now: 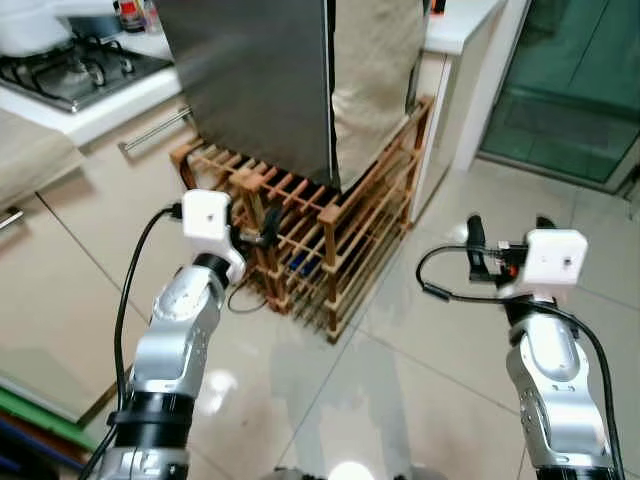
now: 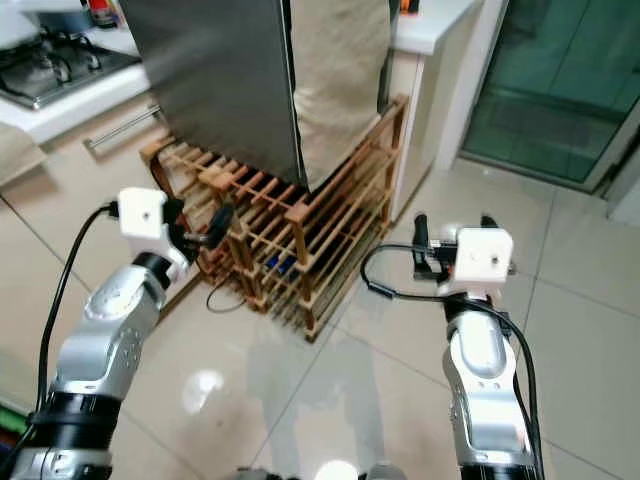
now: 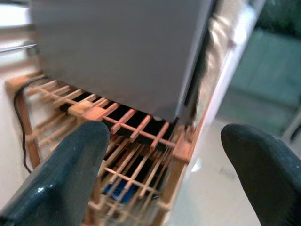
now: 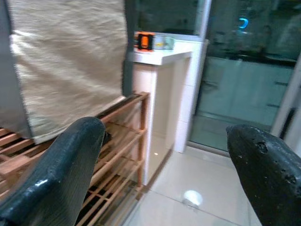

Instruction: Restocking fridge

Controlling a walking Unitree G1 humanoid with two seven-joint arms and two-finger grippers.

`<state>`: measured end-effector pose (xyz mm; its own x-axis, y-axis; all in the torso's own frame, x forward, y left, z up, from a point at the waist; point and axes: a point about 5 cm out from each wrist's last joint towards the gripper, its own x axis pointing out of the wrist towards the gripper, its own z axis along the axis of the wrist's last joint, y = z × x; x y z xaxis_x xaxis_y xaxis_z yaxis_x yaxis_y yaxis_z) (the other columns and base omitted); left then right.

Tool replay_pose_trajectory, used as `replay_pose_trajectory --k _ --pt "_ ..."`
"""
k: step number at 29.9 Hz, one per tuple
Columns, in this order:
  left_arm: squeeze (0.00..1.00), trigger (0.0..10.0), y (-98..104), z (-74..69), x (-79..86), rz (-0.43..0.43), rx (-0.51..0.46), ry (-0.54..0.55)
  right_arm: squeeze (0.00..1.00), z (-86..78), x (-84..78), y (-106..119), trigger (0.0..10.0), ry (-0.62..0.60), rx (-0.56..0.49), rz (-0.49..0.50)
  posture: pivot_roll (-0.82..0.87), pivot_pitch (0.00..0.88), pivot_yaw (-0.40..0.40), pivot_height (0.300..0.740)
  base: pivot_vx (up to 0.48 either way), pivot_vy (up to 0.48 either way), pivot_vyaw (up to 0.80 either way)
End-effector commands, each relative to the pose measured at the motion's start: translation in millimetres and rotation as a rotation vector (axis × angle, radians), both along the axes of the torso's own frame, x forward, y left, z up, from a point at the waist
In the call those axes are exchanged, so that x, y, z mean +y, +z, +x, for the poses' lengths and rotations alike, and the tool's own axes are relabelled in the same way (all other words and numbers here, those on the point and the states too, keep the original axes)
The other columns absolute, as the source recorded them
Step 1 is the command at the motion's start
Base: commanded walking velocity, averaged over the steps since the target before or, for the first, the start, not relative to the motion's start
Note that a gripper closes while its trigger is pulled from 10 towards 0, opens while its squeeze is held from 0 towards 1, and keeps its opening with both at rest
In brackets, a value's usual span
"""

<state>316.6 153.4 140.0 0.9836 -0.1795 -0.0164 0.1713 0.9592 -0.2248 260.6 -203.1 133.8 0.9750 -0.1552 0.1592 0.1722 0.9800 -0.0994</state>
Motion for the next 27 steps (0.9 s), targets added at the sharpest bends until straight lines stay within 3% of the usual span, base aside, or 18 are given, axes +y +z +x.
replay_pose_trajectory --k 1,4,6,7,9,10,12,14,15,16,19,20,23,27 --pt "1.00 10.0 20.1 4.0 1.2 -0.058 -0.031 0.020 1.00 -4.5 -3.4 16.9 10.0 -0.051 -0.049 0.054 -0.20 0.000 0.100 0.720 0.000 0.000 0.00" --pt "1.00 10.0 22.9 -4.9 13.2 0.063 -0.071 -0.007 1.00 -20.4 -5.7 15.4 10.0 -0.024 -0.004 0.088 -0.20 0.000 0.093 0.720 0.000 0.000 0.00" --pt "1.00 10.0 17.8 -10.8 20.7 0.093 -0.058 -0.010 1.00 -27.3 -6.7 11.5 10.0 -0.015 0.019 0.086 -0.20 0.000 0.093 0.720 0.000 0.000 0.00" --pt "1.00 10.0 8.0 -27.3 36.1 0.166 -0.042 -0.024 1.00 -42.9 -10.7 0.8 10.0 -0.005 0.076 0.081 -0.19 0.000 0.079 0.720 0.000 0.000 0.00" --pt "1.00 10.0 2.8 -43.2 46.7 0.239 -0.050 -0.053 1.00 -57.0 -16.4 -5.6 10.0 -0.016 0.111 0.068 -0.18 0.000 0.074 0.720 0.000 0.000 0.00" --pt "1.00 10.0 0.1 -54.9 52.4 0.252 -0.054 -0.051 1.00 -67.7 -19.7 -4.7 10.0 -0.018 0.109 0.032 -0.17 0.000 0.058 0.720 0.000 0.000 0.00" --pt "1.00 10.0 2.9 -57.8 54.6 0.215 -0.069 -0.019 1.00 -70.7 -20.5 -1.4 10.0 -0.014 0.092 0.007 -0.17 0.000 0.046 0.720 0.000 0.000 0.00" --pt "1.00 10.0 20.6 -52.1 54.8 0.141 -0.110 0.130 1.00 -73.0 -20.6 7.1 10.0 -0.022 0.057 -0.050 -0.15 0.000 0.030 0.720 0.000 0.000 0.00" --pt "1.00 10.0 20.6 -52.1 54.8 0.141 -0.110 0.130 1.00 -73.0 -20.6 7.1 10.0 -0.022 0.057 -0.050 -0.15 0.000 0.030 0.720 0.000 0.000 0.00" --pt "0.00 10.0 23.5 -49.5 50.8 0.146 -0.108 0.142 1.00 -71.9 -19.6 5.8 10.0 -0.028 0.068 -0.036 -0.15 0.000 0.030 0.720 0.000 0.000 0.00" --pt "0.00 10.0 26.4 -47.2 28.9 0.100 -0.120 0.053 1.00 -60.9 -12.2 -1.1 10.0 -0.013 0.114 0.001 -0.15 0.000 0.035 0.720 0.000 0.000 0.00" --pt "0.00 10.0 25.7 -46.5 20.4 0.118 -0.133 0.012 0.00 -53.3 -7.2 4.2 10.0 0.021 0.069 -0.007 -0.16 0.000 0.048 0.720 0.450 0.000 0.00" --pt "0.00 10.0 29.1 -41.3 11.9 0.114 -0.149 -0.027 0.00 -45.7 -7.8 9.7 10.0 -0.006 0.022 -0.016 -0.16 0.000 0.053 0.720 0.450 0.000 0.00" --pt "0.00 10.0 33.5 -37.9 8.0 0.105 -0.162 -0.045 0.00 -44.7 -9.4 4.9 10.0 -0.040 0.057 0.007 -0.17 0.000 0.062 0.720 0.452 0.000 0.00"
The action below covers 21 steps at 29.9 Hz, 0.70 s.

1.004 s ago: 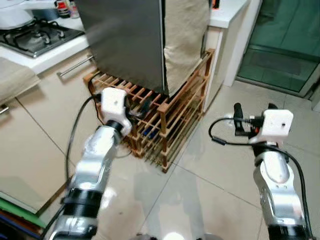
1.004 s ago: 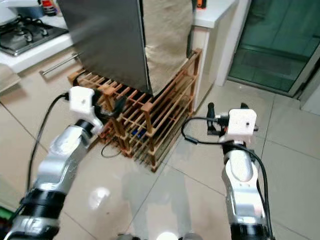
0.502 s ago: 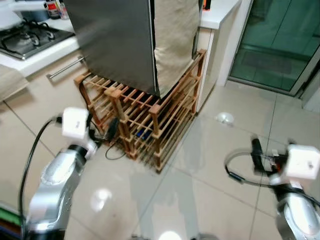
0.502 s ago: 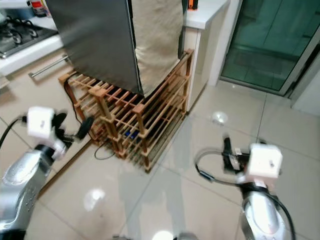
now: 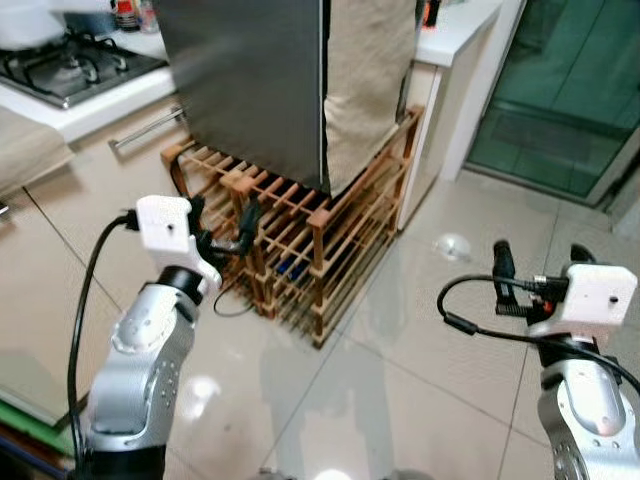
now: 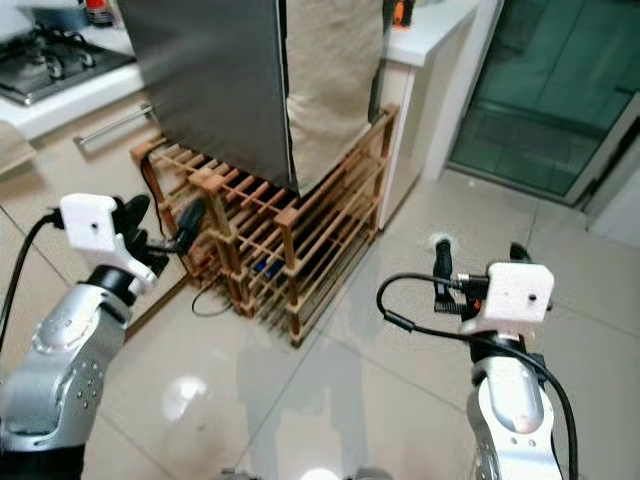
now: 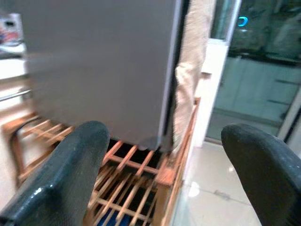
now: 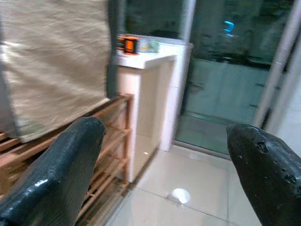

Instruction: Restocking fridge

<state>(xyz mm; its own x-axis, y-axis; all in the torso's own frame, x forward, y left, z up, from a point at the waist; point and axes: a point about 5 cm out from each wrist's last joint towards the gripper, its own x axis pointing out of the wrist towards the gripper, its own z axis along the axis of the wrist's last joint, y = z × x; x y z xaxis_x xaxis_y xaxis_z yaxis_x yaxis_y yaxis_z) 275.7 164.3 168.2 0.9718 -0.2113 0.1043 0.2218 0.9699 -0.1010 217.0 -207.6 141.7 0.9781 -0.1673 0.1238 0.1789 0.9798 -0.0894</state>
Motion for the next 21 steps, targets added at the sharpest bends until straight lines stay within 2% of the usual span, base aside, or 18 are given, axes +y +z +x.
replay_pose_trajectory --k 1,5,8,21 --pt "0.00 10.0 6.2 3.5 -4.0 0.005 -0.015 -0.023 0.00 -1.9 -5.6 -4.5 10.0 -0.040 0.033 -0.005 -0.17 0.000 0.064 0.720 0.454 0.000 0.00" --pt "0.00 10.0 14.8 14.6 -2.5 -0.022 -0.051 0.025 0.00 2.9 -10.4 -4.8 10.0 -0.052 0.036 -0.009 -0.18 0.000 0.063 0.720 0.459 0.000 0.00" --pt "0.00 10.0 18.4 18.4 -5.5 -0.031 -0.063 0.015 0.00 6.4 -8.9 -2.8 10.0 -0.033 0.023 -0.022 -0.17 0.000 0.063 0.720 0.467 0.000 0.00" --pt "0.00 10.0 22.3 21.5 -14.1 -0.043 -0.088 -0.028 0.00 17.5 -4.8 -3.7 10.0 -0.020 0.013 -0.024 -0.17 0.000 0.070 0.720 0.469 0.000 0.00"
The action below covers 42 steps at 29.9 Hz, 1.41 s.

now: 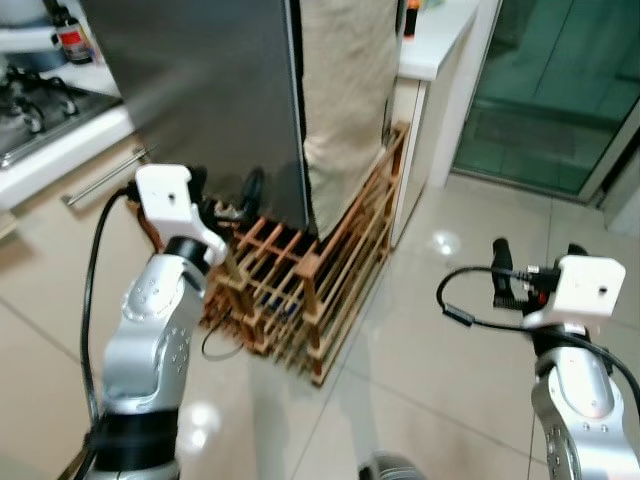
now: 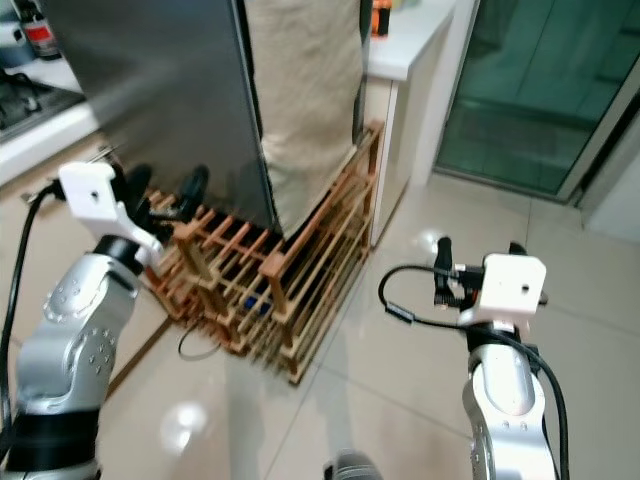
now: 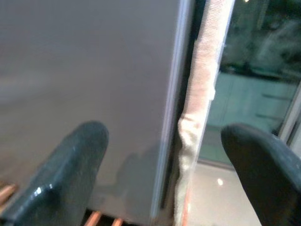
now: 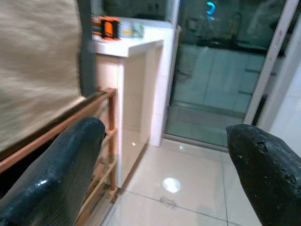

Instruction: Restocking fridge

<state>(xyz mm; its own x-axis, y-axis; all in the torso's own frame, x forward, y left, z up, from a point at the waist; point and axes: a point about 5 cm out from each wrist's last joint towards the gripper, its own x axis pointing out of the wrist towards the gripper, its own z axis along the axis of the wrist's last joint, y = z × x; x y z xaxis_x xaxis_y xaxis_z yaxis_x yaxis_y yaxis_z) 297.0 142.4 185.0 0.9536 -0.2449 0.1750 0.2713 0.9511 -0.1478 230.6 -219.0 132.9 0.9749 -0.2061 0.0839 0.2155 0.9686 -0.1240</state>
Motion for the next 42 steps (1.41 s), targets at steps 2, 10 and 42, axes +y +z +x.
replay_pose_trajectory --k 2,10,42 --pt "0.00 10.0 5.8 0.2 7.7 0.022 -0.033 0.017 0.00 4.6 6.6 5.3 10.0 0.022 -0.034 0.001 -0.17 0.000 0.071 0.720 0.469 0.000 0.00" --pt "0.00 10.0 7.1 5.9 2.0 0.050 -0.032 -0.003 0.00 11.5 12.2 3.9 10.0 0.049 -0.023 -0.005 -0.16 0.000 0.075 0.720 0.000 0.000 -0.28" --pt "0.00 10.0 35.3 68.0 -53.9 0.021 0.012 -0.138 0.00 18.6 6.6 11.9 10.0 -0.004 -0.070 -0.026 -0.22 0.000 0.100 0.720 0.000 0.000 -0.33"
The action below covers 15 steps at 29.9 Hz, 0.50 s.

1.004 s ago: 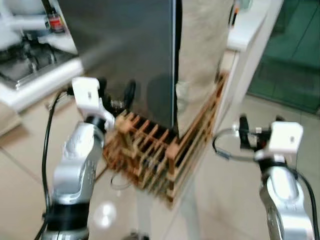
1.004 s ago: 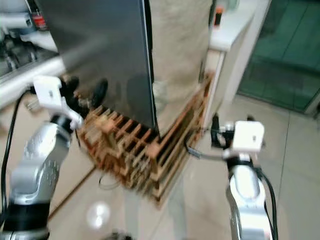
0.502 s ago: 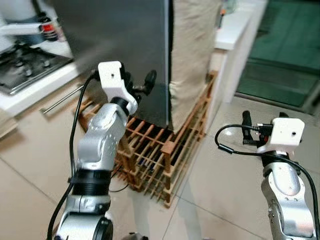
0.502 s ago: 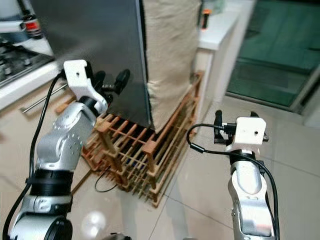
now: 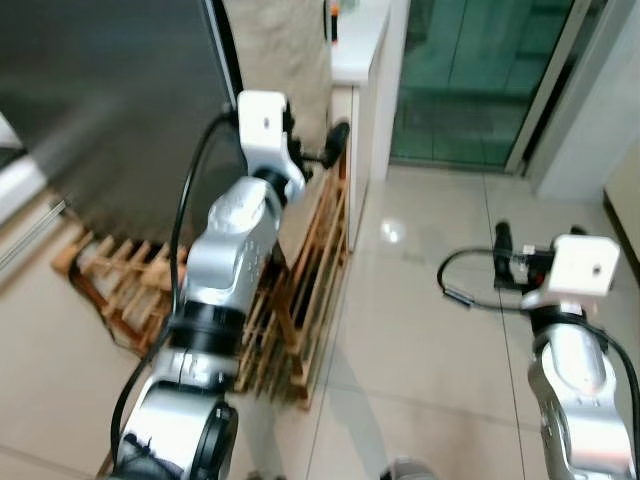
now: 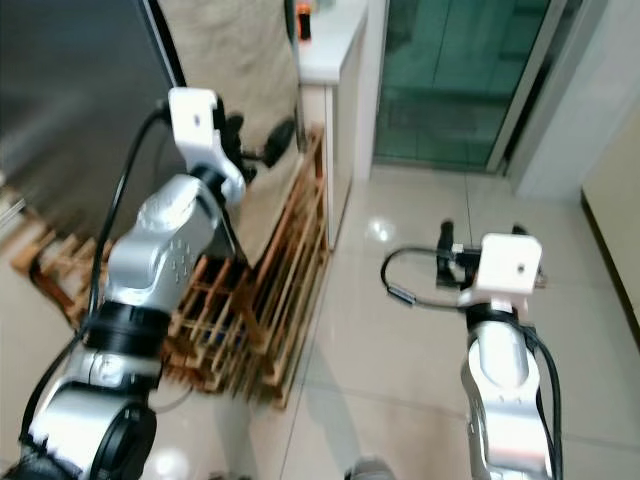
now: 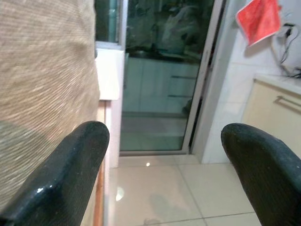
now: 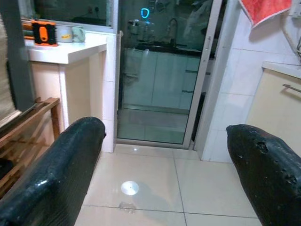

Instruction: Restocking fridge

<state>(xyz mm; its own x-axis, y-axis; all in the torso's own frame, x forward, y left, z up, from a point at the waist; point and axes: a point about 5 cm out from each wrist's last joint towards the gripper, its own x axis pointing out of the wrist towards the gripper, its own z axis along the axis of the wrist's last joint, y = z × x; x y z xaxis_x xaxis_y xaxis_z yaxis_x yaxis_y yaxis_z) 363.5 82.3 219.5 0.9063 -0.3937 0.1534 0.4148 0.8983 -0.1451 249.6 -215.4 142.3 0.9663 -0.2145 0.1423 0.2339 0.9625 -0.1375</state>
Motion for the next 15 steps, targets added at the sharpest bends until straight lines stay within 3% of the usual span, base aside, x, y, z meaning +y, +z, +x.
replay_pose_trajectory --k 1,4,6,8,9,15 --pt "0.00 10.0 0.3 2.6 6.7 0.013 -0.007 0.025 0.00 -0.5 3.1 2.5 10.0 0.007 -0.016 0.000 -0.22 0.000 0.100 0.720 0.000 0.000 0.00" --pt "0.00 10.0 3.4 2.9 10.4 -0.019 -0.012 0.034 0.00 -1.4 4.2 1.6 10.0 0.010 -0.013 -0.001 -0.23 0.000 0.105 0.720 0.000 0.000 0.00" --pt "0.00 10.0 7.9 -5.3 16.1 -0.047 -0.032 -0.001 0.00 -2.7 4.1 1.3 10.0 0.010 -0.013 -0.002 -0.23 0.000 0.108 0.720 0.000 0.000 0.00" --pt "0.00 10.0 8.8 -7.7 17.2 -0.051 -0.038 -0.013 0.00 -3.0 4.0 1.3 10.0 0.010 -0.013 -0.002 -0.23 0.000 0.108 0.720 0.000 0.000 0.00" --pt "0.00 10.0 3.8 -15.8 27.5 -0.030 -0.033 -0.013 0.00 -3.2 5.0 -0.4 10.0 0.013 -0.008 0.000 -0.21 0.000 0.100 0.720 0.000 0.000 0.00" --pt "0.00 10.0 1.3 -18.2 35.4 -0.030 -0.026 0.016 0.00 -0.8 8.2 -1.6 10.0 0.032 -0.002 0.002 -0.20 0.000 0.092 0.720 0.000 0.000 0.00"
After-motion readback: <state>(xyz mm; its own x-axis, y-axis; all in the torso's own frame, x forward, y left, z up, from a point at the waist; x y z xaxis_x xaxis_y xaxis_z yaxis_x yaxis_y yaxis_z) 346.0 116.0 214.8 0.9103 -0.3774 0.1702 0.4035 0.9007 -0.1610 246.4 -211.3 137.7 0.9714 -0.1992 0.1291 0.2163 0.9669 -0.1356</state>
